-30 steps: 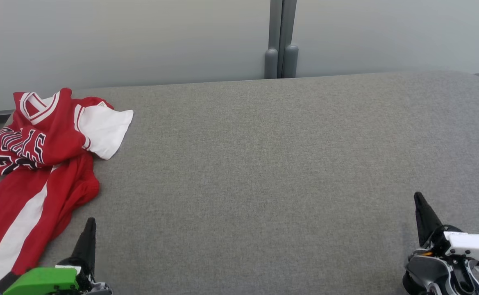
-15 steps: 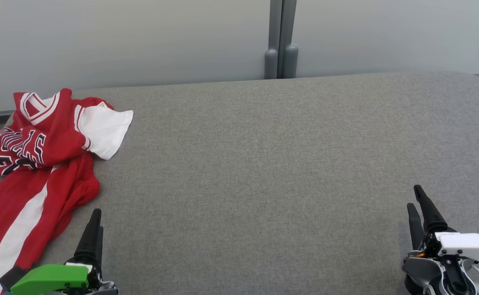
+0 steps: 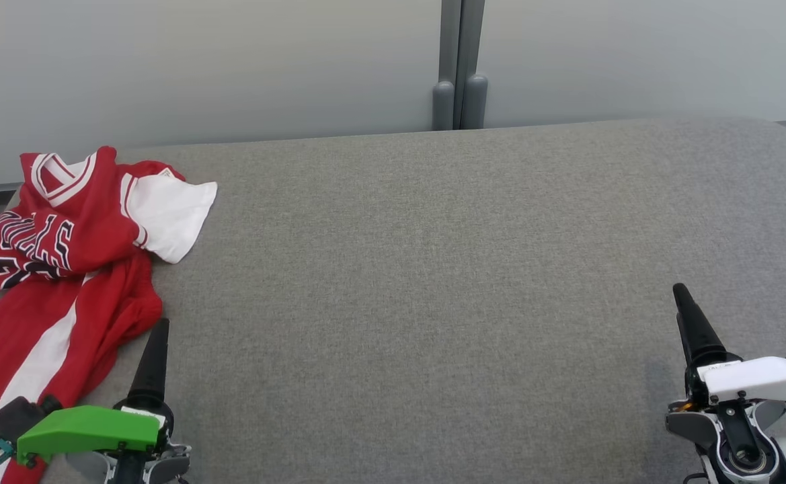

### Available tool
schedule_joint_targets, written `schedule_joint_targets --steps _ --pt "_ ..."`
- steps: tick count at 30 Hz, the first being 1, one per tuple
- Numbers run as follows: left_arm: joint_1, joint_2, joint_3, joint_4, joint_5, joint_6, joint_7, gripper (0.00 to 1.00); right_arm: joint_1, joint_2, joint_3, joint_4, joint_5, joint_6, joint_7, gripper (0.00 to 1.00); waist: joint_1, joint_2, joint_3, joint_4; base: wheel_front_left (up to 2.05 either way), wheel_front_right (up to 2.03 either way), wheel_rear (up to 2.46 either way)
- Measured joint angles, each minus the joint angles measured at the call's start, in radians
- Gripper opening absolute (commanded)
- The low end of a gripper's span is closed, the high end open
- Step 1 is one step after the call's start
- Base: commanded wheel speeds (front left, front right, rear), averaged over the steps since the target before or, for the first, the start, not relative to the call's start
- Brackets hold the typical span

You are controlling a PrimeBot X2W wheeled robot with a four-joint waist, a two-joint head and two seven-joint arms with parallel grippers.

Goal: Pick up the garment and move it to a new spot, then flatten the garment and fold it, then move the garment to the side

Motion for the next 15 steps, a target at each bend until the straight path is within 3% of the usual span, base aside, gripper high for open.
schedule_joint_targets --steps 15 --pt "-0.009 0.035 -0.055 -0.063 0.284 0.054 -0.053 1.00 -0.006 -0.036 0.094 -0.047 -0.264 -0.037 -0.050 1.00 0.0000 0.0000 -0.004 -0.001 0.00 0.00 0.00"
